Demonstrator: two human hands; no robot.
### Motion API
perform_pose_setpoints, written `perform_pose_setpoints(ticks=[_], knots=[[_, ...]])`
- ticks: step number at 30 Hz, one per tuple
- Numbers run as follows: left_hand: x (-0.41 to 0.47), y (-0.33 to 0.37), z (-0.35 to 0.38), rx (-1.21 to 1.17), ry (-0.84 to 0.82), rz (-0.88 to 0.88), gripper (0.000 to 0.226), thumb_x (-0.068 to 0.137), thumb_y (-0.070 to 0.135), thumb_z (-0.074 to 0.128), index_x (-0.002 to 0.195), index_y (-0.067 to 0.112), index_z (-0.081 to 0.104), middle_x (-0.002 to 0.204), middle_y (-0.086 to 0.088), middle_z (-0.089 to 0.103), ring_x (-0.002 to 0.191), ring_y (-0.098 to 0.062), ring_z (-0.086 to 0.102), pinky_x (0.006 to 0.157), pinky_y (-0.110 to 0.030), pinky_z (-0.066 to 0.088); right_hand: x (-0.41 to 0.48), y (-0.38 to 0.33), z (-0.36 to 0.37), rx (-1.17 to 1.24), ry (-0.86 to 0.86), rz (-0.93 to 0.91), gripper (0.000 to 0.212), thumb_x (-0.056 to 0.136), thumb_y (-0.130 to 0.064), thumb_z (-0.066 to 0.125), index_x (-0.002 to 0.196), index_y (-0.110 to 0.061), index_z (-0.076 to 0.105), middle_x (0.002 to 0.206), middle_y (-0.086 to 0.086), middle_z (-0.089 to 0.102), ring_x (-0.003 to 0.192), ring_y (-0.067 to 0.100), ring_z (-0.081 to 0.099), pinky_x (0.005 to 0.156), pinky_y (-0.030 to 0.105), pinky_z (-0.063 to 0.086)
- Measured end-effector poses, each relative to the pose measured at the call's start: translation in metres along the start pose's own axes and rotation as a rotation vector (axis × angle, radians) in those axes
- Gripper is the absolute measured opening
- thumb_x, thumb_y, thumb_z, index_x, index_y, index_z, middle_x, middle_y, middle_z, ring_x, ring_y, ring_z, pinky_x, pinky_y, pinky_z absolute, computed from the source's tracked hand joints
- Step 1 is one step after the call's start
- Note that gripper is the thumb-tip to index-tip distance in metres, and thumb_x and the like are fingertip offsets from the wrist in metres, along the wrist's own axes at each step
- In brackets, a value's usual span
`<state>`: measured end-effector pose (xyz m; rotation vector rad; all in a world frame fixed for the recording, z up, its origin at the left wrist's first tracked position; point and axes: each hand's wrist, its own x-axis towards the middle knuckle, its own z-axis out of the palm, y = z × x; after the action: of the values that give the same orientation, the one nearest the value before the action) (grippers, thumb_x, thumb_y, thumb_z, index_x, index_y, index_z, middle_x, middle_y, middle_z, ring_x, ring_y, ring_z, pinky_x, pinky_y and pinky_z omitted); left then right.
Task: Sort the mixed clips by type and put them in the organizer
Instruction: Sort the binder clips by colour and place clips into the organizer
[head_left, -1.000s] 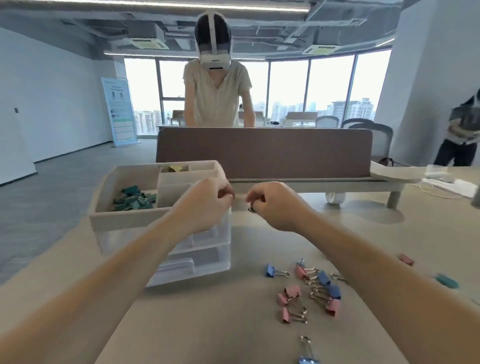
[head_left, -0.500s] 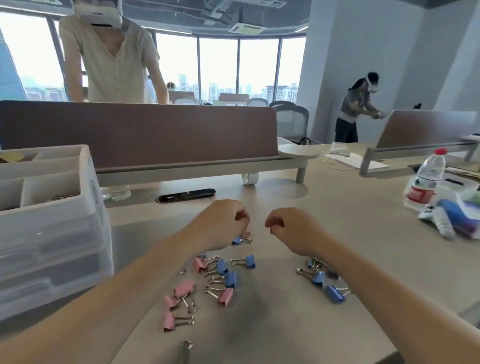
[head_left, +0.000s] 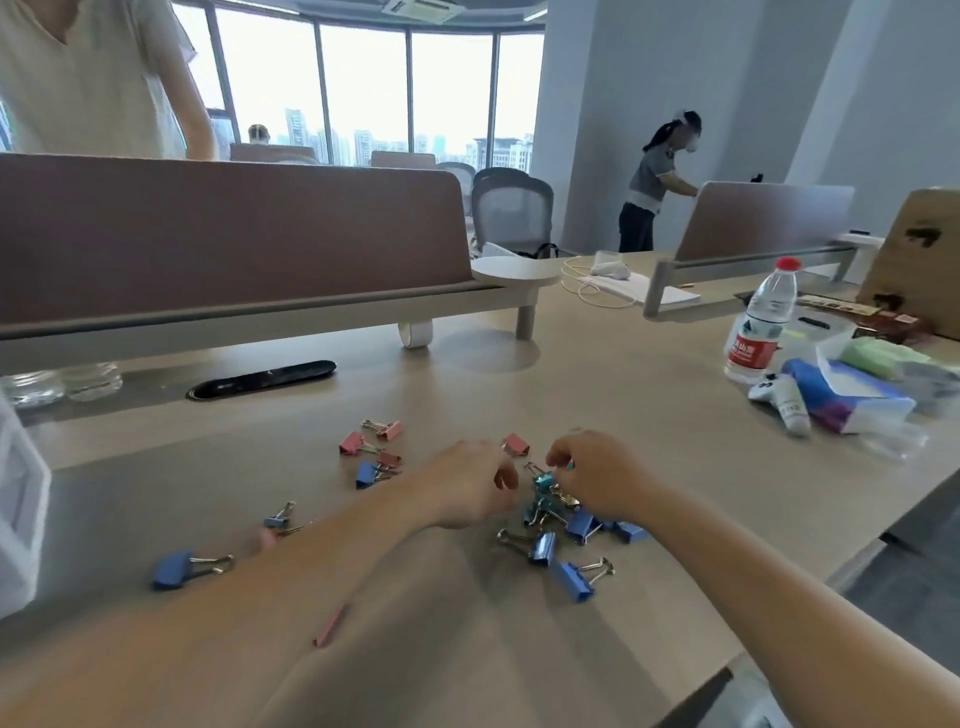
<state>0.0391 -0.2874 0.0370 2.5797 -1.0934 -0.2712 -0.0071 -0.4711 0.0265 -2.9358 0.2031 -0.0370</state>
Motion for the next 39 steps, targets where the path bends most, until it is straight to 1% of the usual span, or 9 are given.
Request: perform_pose_setpoints(ticks=[6,14,17,19,22,28,32,35,39], knots=[[0.021,0.006,0.017,0.005,-0.05,-0.015,0.028,0.089,0.024,0.062,0.116,0.02,0.066,0.113,-0.002,0.066,0.102,-0.02,0.061,0.083,-0.028,0.05,0.011,-0.001,0.006,-0.11,-0.004,-0.055,0.033,0.096,-0.027,0.054,0.125,-0.015,0.063,0.123,0.005,0.059,0.11,0.024,0.058,0.096,0.034,0.048],[0.031,0.002,0.029,0.048,-0.064,0.026,0.028,0.086,0.028,0.069,0.112,0.02,0.064,0.109,-0.002,0.065,0.099,-0.022,0.059,0.082,-0.032,0.05,0.021,-0.005,0.018,-0.221,-0.03,-0.024,0.022,0.097,-0.028,0.052,0.103,-0.011,0.064,0.108,0.008,0.06,0.089,0.023,0.054,0.073,0.032,0.044],[0.032,0.001,0.032,0.031,-0.055,0.037,0.023,0.086,0.024,0.068,0.107,0.017,0.063,0.105,-0.003,0.064,0.091,-0.019,0.056,0.075,-0.029,0.045,0.021,-0.005,0.019,-0.162,-0.045,-0.013,0.023,0.095,-0.026,0.054,0.109,-0.011,0.063,0.111,0.009,0.062,0.099,0.027,0.059,0.084,0.036,0.051],[0.032,0.002,0.034,0.031,-0.049,0.03,0.021,0.085,0.024,0.068,0.103,0.014,0.063,0.102,-0.005,0.065,0.092,-0.022,0.058,0.079,-0.033,0.05,0.021,-0.006,0.018,-0.101,-0.042,-0.011,0.021,0.094,-0.025,0.055,0.108,-0.011,0.062,0.109,0.007,0.062,0.099,0.025,0.059,0.086,0.037,0.051],[0.031,0.002,0.033,0.026,-0.038,0.021,0.015,0.085,0.019,0.066,0.098,0.012,0.061,0.101,-0.007,0.064,0.094,-0.026,0.059,0.08,-0.035,0.05,0.019,-0.005,0.018,0.042,0.007,-0.013,0.005,0.093,-0.023,0.058,0.093,-0.019,0.056,0.096,-0.002,0.056,0.091,0.02,0.053,0.076,0.03,0.044],[0.03,-0.001,0.035,-0.04,0.025,0.005,0.018,0.082,0.007,0.061,0.091,0.018,0.049,0.098,-0.006,0.057,0.086,-0.022,0.05,0.067,-0.03,0.038,0.015,-0.002,0.012,0.234,0.11,0.003,0.006,0.085,-0.011,0.055,0.082,-0.016,0.053,0.08,-0.002,0.055,0.076,0.02,0.05,0.06,0.03,0.037],[0.029,-0.002,0.036,-0.105,0.03,-0.022,0.021,0.086,0.004,0.057,0.102,0.017,0.053,0.102,-0.006,0.058,0.092,-0.024,0.054,0.074,-0.034,0.046,0.01,0.002,0.006,0.307,0.142,0.031,0.006,0.082,-0.009,0.056,0.08,-0.013,0.052,0.085,0.004,0.062,0.077,0.024,0.056,0.064,0.036,0.046],[0.029,-0.004,0.031,-0.077,0.014,-0.02,0.026,0.091,0.011,0.058,0.117,0.016,0.06,0.11,-0.004,0.06,0.1,-0.021,0.056,0.078,-0.026,0.045,0.007,0.006,0.004,0.286,0.11,0.011,0.011,0.084,-0.005,0.051,0.088,-0.015,0.051,0.092,0.005,0.067,0.081,0.025,0.06,0.072,0.041,0.051],[0.027,-0.007,0.024,-0.033,-0.009,-0.028,0.023,0.092,0.014,0.058,0.112,0.016,0.068,0.118,-0.007,0.062,0.102,-0.02,0.056,0.076,-0.021,0.039,0.007,0.008,0.005,0.277,0.025,-0.019,0.026,0.086,-0.002,0.045,0.104,-0.018,0.054,0.101,0.001,0.067,0.091,0.021,0.059,0.077,0.032,0.048]])
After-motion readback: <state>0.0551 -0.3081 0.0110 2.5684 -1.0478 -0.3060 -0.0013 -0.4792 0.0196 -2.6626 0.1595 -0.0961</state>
